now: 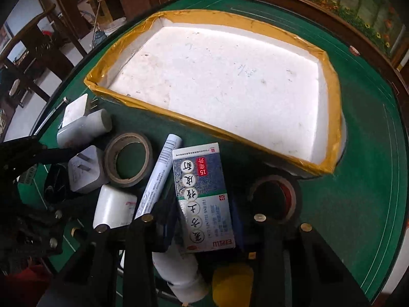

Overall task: Organize rigid objects
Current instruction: 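Carry the adapter with the left tool while the right tool carries the box over the tray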

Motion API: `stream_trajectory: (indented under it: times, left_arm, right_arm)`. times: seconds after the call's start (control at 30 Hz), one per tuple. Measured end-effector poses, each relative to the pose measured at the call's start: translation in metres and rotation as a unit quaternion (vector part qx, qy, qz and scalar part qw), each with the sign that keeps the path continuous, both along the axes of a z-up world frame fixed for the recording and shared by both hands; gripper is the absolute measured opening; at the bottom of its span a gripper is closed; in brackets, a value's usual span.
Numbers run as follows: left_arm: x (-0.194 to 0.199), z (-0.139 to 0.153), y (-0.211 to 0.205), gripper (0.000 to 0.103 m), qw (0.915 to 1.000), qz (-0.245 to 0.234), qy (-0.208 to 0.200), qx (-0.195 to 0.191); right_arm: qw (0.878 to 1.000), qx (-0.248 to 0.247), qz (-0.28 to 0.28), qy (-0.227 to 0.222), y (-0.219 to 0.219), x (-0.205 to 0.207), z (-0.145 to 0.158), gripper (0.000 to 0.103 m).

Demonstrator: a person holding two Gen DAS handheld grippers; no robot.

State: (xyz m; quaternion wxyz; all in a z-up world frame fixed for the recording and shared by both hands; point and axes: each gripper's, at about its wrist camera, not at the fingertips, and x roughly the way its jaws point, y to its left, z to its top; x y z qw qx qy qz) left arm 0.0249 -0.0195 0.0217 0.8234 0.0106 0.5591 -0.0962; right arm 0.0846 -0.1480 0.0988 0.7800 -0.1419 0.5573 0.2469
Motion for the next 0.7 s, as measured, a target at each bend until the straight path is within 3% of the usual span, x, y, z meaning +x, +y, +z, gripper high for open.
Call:
stream_trajectory:
  times: [0.13, 0.23, 0.43, 0.7]
  left_arm:
    - [0.009, -0.003, -0.005, 0.07, 0.9998, -0.009, 0.009, 0.013]
    - [0.012, -0.005, -0.009, 0.048, 0.9995, -0.011, 0.01, 0.027]
    - [0.005, 0.006, -0.004, 0.048, 0.9998, 0.021, 0.005, -0.001]
    - [-0.002, 0.042, 0.003, 0.048, 0.9978, 0.041, -0.028, -0.044]
  right_arm:
    - [1.0, 0.019, -0.016, -0.002, -0.009, -0.005, 0.007, 0.036]
    - [0.999, 0.025, -0.02, -0.004, -0.011, -0.006, 0.011, 0.036]
    - [0.999, 0.044, -0.028, -0.004, -0.017, -0.01, 0.019, 0.035]
    - [0.996, 0.078, -0.034, -0.017, -0.028, -0.011, 0.046, 0.035]
